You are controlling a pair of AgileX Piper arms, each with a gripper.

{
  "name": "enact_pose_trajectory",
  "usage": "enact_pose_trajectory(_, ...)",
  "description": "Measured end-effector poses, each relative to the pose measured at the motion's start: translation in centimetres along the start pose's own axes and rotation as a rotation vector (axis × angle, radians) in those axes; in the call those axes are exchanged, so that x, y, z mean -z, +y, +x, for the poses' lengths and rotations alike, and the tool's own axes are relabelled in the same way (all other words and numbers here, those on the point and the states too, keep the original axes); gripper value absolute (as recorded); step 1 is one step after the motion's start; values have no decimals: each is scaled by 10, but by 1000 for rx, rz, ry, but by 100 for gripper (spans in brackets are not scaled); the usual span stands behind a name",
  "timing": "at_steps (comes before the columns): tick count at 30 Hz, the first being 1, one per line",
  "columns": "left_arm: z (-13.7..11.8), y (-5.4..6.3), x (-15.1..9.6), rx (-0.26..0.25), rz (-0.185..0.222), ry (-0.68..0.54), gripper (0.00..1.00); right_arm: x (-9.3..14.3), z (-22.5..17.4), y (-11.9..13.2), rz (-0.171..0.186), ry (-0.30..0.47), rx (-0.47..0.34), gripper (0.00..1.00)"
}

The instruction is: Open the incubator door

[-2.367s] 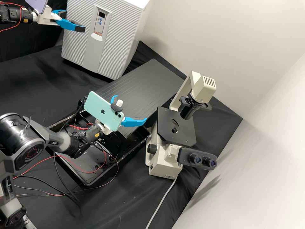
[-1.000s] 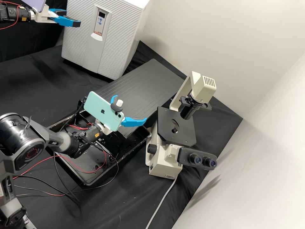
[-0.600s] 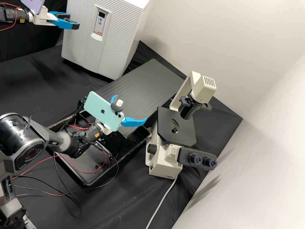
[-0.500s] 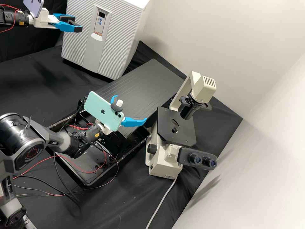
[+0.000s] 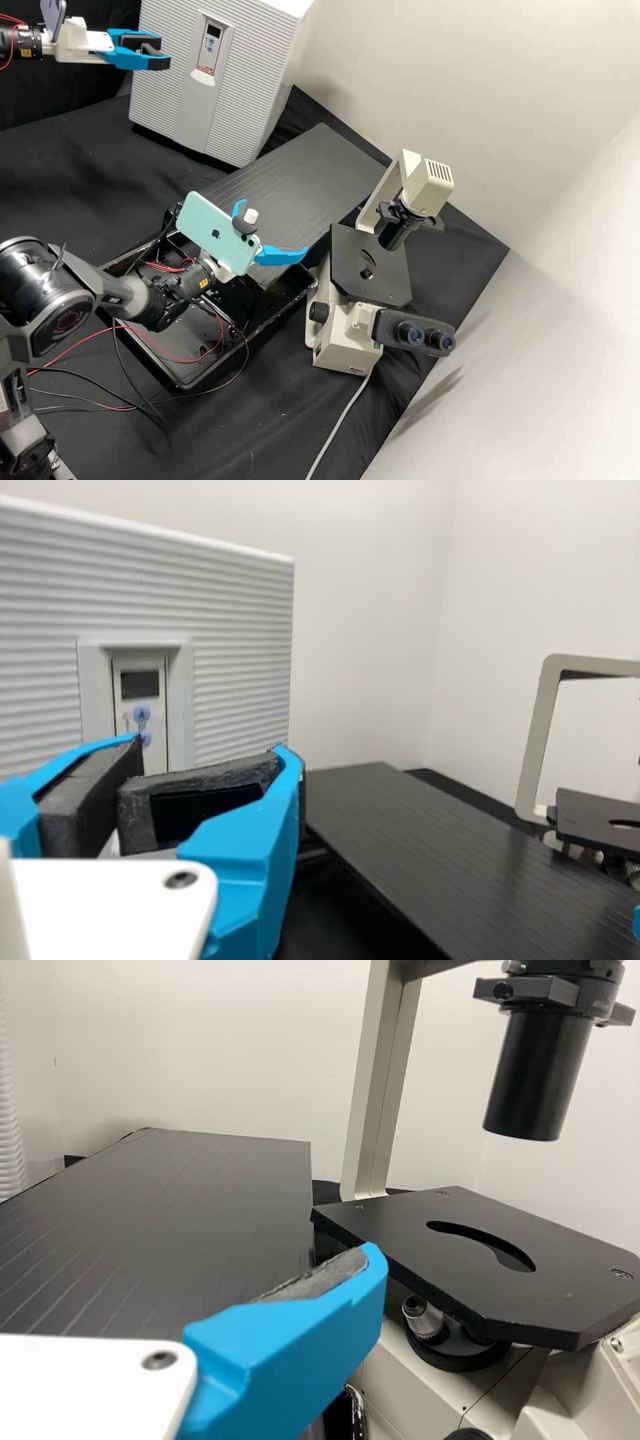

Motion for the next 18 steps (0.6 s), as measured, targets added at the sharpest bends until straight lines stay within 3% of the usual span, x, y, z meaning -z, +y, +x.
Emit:
enact_pose_trajectory(1, 0, 0, 1, -3, 5, 21, 0, 0, 0, 0, 0, 0, 0, 100)
enact_pose_trajectory(2, 0, 0, 4, -6, 2, 47, 100, 0, 0, 0, 0, 0, 0, 100)
enact_pose_trajectory(10, -2, -9, 35, 24, -83, 275, 100, 0, 0, 0, 0, 0, 0, 100)
enact_pose_trajectory(18, -3, -17, 58, 67, -103, 381, 100, 0, 0, 0, 0, 0, 0, 100)
